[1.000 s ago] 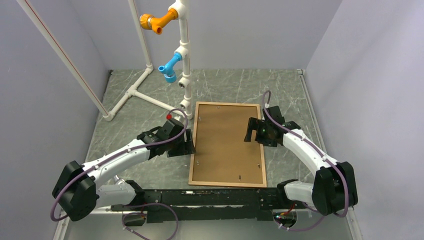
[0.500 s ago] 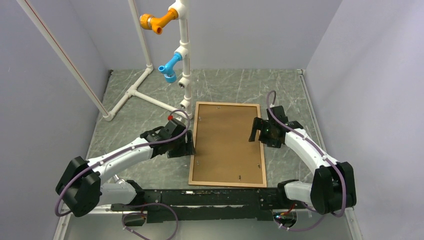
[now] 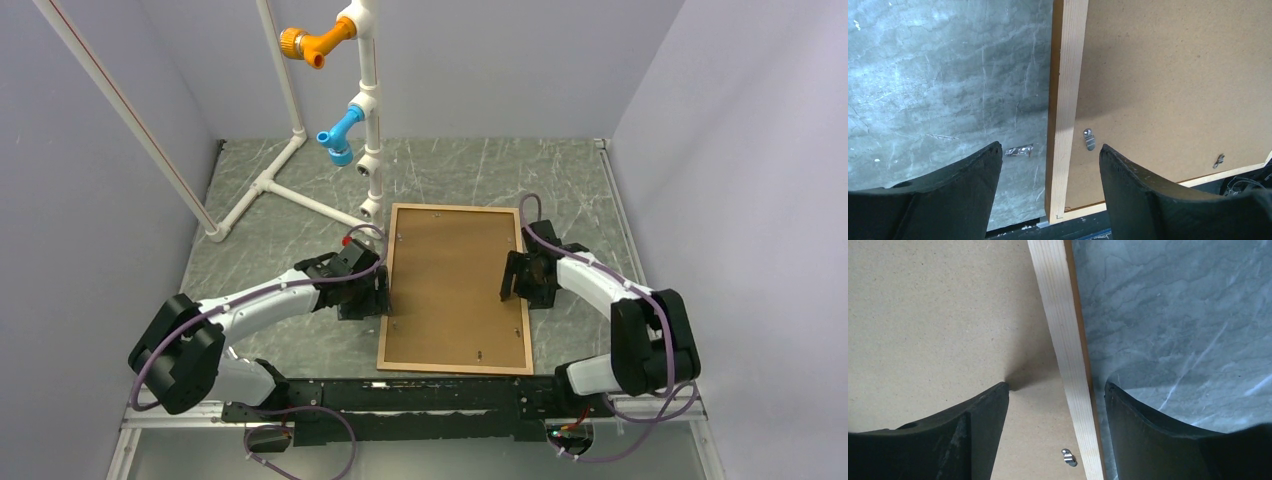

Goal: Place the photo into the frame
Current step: Place the photo frame item in the photo frame, then install the photo frame at the center of the board.

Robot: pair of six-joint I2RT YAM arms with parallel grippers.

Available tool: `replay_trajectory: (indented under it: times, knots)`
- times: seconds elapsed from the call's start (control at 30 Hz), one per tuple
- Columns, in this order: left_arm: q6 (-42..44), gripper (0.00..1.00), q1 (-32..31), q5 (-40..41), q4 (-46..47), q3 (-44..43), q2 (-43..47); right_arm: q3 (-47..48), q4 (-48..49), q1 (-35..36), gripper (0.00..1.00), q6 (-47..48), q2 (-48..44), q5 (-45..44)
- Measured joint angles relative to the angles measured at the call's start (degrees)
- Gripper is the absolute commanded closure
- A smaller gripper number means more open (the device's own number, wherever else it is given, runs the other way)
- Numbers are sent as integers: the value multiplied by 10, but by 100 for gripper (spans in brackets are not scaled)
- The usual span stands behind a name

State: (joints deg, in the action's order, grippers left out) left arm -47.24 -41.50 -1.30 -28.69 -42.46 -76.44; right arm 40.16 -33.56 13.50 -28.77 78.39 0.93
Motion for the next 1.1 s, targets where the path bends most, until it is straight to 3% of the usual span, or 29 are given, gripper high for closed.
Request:
replay_trajectory:
  times: [0.27, 0.6, 0.7, 0.97, 1.1]
  knots:
    - [0, 25, 0, -4, 6, 0, -2, 26, 5, 47, 34, -17, 39, -35]
    - [0, 25, 2, -10, 15, 1, -3, 29, 4, 59, 33, -23, 38, -49]
    - [0, 25, 4, -12, 17, 4, -3, 29, 3, 59, 28, -23, 37, -49]
    - [0, 25, 6, -14, 14, 10, -3, 29, 5, 62, 1, -26, 17, -47]
    - [0, 25, 6, -14, 14, 10, -3, 17, 4, 62, 0, -35, -37, -32]
